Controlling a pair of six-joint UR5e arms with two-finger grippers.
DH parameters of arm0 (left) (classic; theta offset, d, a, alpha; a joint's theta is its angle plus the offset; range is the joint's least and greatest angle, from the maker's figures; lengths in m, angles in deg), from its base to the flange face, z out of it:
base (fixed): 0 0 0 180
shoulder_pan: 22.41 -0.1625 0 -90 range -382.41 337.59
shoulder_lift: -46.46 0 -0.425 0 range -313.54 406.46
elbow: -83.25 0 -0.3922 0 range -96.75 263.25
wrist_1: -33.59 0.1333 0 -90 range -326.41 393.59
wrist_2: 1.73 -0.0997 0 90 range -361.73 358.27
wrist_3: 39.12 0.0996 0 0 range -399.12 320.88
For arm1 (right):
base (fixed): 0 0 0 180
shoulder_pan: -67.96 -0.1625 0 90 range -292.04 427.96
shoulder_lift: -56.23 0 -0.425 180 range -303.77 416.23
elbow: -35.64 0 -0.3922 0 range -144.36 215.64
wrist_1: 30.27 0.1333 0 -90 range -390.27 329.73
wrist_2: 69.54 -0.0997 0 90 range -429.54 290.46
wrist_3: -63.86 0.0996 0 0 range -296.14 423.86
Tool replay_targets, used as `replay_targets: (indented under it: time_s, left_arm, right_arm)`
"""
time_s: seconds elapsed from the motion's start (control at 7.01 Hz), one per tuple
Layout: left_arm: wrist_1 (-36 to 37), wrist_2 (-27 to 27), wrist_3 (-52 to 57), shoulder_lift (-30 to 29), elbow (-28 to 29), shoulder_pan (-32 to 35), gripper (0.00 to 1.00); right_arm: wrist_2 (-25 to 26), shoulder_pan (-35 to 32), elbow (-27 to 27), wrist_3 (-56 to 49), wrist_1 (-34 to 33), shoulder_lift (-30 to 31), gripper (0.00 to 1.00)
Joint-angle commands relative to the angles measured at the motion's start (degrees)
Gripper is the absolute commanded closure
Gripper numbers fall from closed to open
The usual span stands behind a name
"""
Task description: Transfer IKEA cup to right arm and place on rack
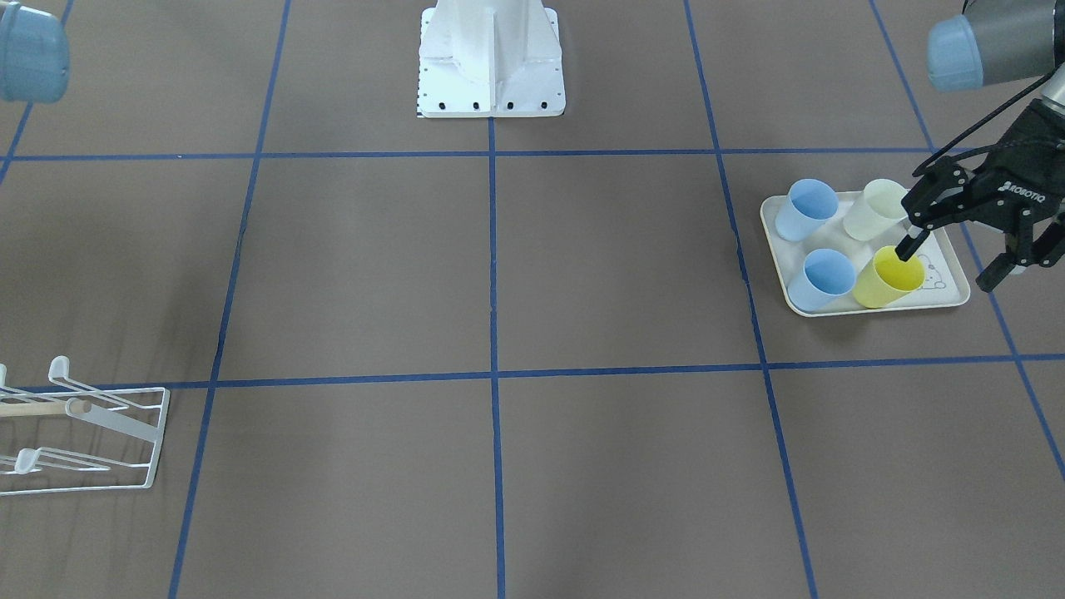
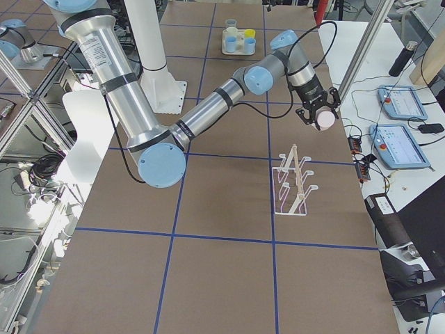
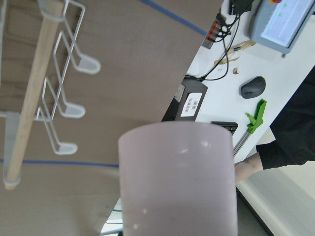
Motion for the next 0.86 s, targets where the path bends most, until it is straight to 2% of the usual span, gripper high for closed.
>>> replay_targets:
  time_s: [0.0, 0.14, 0.43, 0.71]
  left_arm:
    - [-0.1, 0.1, 0.0, 0.3, -0.2, 0.0, 0.00]
    - [-0.1, 0.1, -0.1, 0.3, -0.2, 0.0, 0.00]
    - [-0.2, 0.0, -0.1, 0.3, -0.2, 0.0, 0.00]
    - [-0.2, 0.0, -0.1, 0.2, -0.2, 0.0, 0.00]
  right_arm:
    - [2.9, -0.5, -6.8, -8.0, 7.0, 2.2, 1.00]
    - [4.3, 1.2, -7.5, -7.4, 9.8, 3.8, 1.00]
    - [8.9, 5.5, -7.8, -6.3, 9.9, 5.5, 1.00]
    - [10.5, 7.2, -8.3, -6.2, 10.0, 6.8, 1.00]
